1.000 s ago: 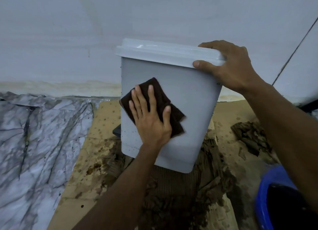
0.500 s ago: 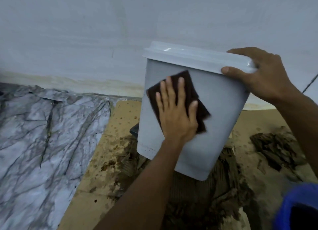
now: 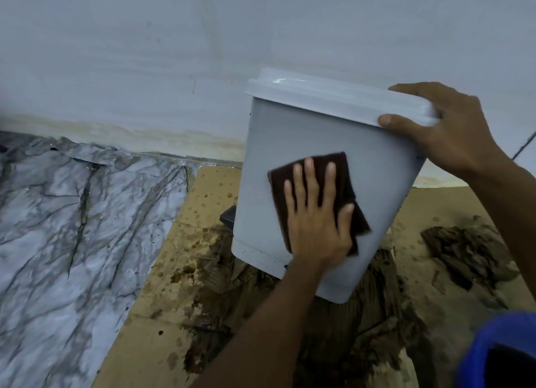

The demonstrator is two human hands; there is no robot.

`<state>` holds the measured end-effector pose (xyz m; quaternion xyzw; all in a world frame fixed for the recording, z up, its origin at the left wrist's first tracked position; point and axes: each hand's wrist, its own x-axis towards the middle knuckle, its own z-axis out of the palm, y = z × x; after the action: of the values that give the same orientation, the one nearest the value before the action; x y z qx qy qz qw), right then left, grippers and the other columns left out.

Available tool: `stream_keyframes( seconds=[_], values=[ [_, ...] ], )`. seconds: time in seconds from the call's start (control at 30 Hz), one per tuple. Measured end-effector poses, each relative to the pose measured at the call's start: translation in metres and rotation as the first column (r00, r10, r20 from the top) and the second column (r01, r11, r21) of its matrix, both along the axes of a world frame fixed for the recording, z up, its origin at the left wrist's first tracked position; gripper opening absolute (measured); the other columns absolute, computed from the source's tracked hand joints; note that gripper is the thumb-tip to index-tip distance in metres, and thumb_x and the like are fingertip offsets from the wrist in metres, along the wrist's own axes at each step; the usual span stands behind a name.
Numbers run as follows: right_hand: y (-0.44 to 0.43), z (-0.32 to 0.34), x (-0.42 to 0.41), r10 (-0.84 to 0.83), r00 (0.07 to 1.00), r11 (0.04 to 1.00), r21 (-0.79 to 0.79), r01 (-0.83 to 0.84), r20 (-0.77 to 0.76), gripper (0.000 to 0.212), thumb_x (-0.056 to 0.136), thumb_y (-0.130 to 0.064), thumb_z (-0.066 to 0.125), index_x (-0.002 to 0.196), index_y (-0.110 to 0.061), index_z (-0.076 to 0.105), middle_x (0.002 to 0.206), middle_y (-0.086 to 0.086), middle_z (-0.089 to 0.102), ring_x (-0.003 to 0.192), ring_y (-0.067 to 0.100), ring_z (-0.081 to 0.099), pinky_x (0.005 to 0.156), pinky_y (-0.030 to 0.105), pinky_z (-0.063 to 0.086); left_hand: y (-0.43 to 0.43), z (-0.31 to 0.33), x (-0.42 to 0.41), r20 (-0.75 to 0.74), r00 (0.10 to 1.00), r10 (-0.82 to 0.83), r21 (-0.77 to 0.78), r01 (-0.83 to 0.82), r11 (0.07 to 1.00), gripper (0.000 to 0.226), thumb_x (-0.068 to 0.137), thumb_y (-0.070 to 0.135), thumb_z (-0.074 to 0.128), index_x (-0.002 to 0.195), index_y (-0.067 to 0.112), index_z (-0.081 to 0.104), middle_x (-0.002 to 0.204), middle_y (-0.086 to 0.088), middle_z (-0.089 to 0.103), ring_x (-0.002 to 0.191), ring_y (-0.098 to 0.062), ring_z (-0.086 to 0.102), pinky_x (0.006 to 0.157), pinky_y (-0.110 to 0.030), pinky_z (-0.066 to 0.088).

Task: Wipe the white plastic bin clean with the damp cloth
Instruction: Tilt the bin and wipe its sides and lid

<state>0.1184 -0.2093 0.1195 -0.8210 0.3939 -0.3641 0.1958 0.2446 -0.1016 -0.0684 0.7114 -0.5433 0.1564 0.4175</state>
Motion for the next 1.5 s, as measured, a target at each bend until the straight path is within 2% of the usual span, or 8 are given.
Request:
stream_keyframes(
  seconds=[0.1,0.3,0.6,0.83,1.03,1.17,1.37,1.5],
  values=[
    [0.001,0.000,0.001,-0.003,1.000,1.000,-0.005,0.003,-0.007,0.065,0.070,-0.072,0.061,0.120,-0.031,0.066,0.127,-0.013,0.063,0.122,0.014,0.054,0.108,0.052,0.036,-0.002,0.003,0.022,-0.261,0.936,0.236,-0.034,-0.253,0.967,0.069,0.104,0.046,0.033,0.162,0.012,0.016,0.170,-0.016,0.004,0.158,-0.031,0.000,0.127,-0.051,0.003],
    [0.002,-0.002,0.001,-0.014,1.000,0.999,-0.037,0.013,-0.023,0.065,0.071,-0.073,0.059,0.121,-0.032,0.065,0.126,-0.013,0.063,0.121,0.014,0.054,0.109,0.051,0.035,0.036,-0.040,-0.034,-0.802,0.448,0.395,0.185,-0.443,0.877,0.073,0.104,0.047,0.028,0.161,0.011,0.001,0.170,-0.012,-0.008,0.157,-0.025,-0.007,0.126,-0.049,0.006],
    [0.000,-0.002,0.000,-0.010,1.000,1.000,-0.015,0.010,-0.006,0.063,0.071,-0.073,0.062,0.119,-0.033,0.065,0.124,-0.013,0.063,0.119,0.013,0.055,0.108,0.051,0.037,0.025,-0.037,-0.010,-0.294,0.934,0.202,-0.012,-0.215,0.977,0.068,0.104,0.045,0.033,0.161,0.008,0.019,0.169,-0.018,0.008,0.157,-0.033,0.004,0.127,-0.050,0.005],
    [0.000,-0.004,0.000,-0.001,1.000,0.999,-0.034,0.001,0.001,0.060,0.073,-0.070,0.063,0.118,-0.031,0.066,0.123,-0.011,0.064,0.118,0.014,0.056,0.106,0.053,0.038,0.027,-0.042,-0.051,-0.842,0.367,0.396,0.192,-0.483,0.854,0.074,0.104,0.044,0.034,0.161,0.008,0.004,0.169,-0.015,-0.005,0.157,-0.028,-0.006,0.127,-0.046,0.003],
    [-0.004,-0.003,-0.003,0.000,1.000,1.000,0.022,-0.001,0.030,0.060,0.071,-0.067,0.066,0.117,-0.030,0.067,0.122,-0.013,0.065,0.117,0.012,0.057,0.107,0.050,0.038,0.037,-0.049,-0.099,-0.214,0.976,0.039,0.132,-0.011,0.991,0.076,0.106,0.049,0.031,0.161,0.006,0.003,0.168,-0.022,-0.007,0.156,-0.040,-0.001,0.126,-0.051,0.002],
    [-0.005,-0.002,-0.004,-0.002,0.999,0.999,0.043,0.000,0.046,0.058,0.072,-0.064,0.070,0.119,-0.028,0.068,0.123,-0.014,0.065,0.114,0.005,0.057,0.104,0.040,0.044,0.008,-0.017,-0.013,0.179,0.958,-0.224,0.041,0.220,0.975,0.066,0.106,0.047,0.032,0.162,0.023,0.007,0.170,-0.012,-0.003,0.157,-0.033,0.005,0.127,-0.048,0.003],
    [-0.005,-0.002,0.000,-0.019,1.000,1.000,0.018,0.019,0.019,0.059,0.072,-0.068,0.066,0.118,-0.030,0.067,0.123,-0.015,0.064,0.119,0.010,0.056,0.107,0.049,0.037,0.037,-0.055,0.025,-0.238,0.951,0.196,0.027,-0.195,0.980,0.067,0.106,0.043,0.029,0.162,0.012,0.009,0.169,-0.019,0.003,0.157,-0.036,0.001,0.125,-0.056,0.008],
    [-0.005,-0.004,-0.001,-0.022,0.999,1.000,0.019,0.021,0.030,0.060,0.070,-0.069,0.066,0.117,-0.032,0.067,0.123,-0.016,0.064,0.119,0.009,0.055,0.107,0.049,0.037,0.060,-0.088,-0.021,-0.106,0.993,0.058,0.119,-0.045,0.992,0.069,0.107,0.043,0.028,0.162,0.007,0.007,0.168,-0.022,0.000,0.155,-0.043,0.003,0.125,-0.057,0.005]
  ],
)
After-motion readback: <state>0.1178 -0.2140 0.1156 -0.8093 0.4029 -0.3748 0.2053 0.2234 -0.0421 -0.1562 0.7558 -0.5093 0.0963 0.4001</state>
